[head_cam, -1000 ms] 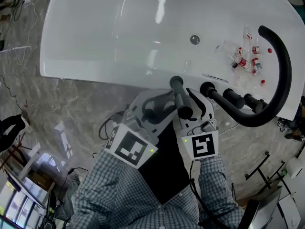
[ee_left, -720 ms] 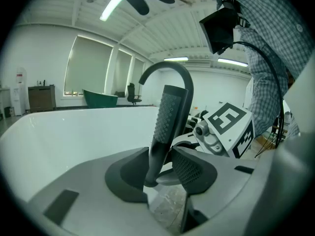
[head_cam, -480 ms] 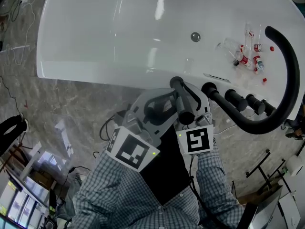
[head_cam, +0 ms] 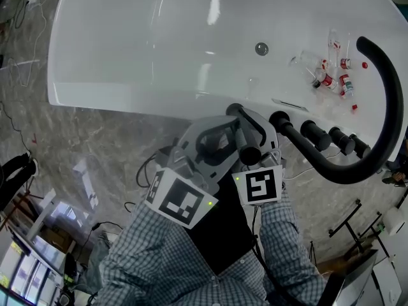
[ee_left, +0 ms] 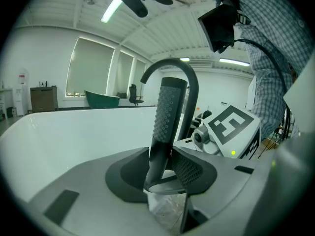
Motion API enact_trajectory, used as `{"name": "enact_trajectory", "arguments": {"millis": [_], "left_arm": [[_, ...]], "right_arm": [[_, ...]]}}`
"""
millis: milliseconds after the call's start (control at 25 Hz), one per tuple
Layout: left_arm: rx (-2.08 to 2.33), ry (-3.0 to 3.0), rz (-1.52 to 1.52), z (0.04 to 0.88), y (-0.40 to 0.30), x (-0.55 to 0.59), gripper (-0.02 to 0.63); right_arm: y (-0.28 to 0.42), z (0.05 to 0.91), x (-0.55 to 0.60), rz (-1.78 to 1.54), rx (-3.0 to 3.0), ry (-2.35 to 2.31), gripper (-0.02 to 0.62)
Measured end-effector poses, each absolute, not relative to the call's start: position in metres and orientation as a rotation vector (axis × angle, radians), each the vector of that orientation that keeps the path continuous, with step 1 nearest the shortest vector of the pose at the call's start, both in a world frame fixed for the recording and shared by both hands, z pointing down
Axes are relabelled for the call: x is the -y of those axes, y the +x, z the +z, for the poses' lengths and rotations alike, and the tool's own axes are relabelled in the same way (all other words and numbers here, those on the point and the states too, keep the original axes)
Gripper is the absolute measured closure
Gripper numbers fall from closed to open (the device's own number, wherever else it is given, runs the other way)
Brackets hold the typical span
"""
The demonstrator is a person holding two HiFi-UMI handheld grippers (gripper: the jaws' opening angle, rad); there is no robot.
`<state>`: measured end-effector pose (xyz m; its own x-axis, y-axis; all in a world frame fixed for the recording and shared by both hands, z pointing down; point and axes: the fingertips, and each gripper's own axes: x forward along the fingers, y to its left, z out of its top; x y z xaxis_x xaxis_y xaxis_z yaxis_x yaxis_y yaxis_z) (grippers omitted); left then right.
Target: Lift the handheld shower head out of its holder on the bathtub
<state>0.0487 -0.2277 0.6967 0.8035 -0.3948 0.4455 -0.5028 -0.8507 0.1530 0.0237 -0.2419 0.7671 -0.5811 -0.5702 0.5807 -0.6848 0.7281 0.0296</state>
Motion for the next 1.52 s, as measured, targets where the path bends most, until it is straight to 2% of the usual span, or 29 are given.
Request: {"name": "enact_trajectory", "arguments": {"millis": [840, 1520], "left_arm": [[0.683, 2.797, 0.67, 0.702, 0.055, 0.23, 0.486], [0.71, 2.781, 0.617, 0.654, 0.052, 0.232, 0.487]], "right_arm": [[0.025, 0.765, 0.243, 0.255, 2.375, 0.985, 0.466], [0.024, 0.719, 0.241, 0.321, 2.383, 1.027, 0.466]]}}
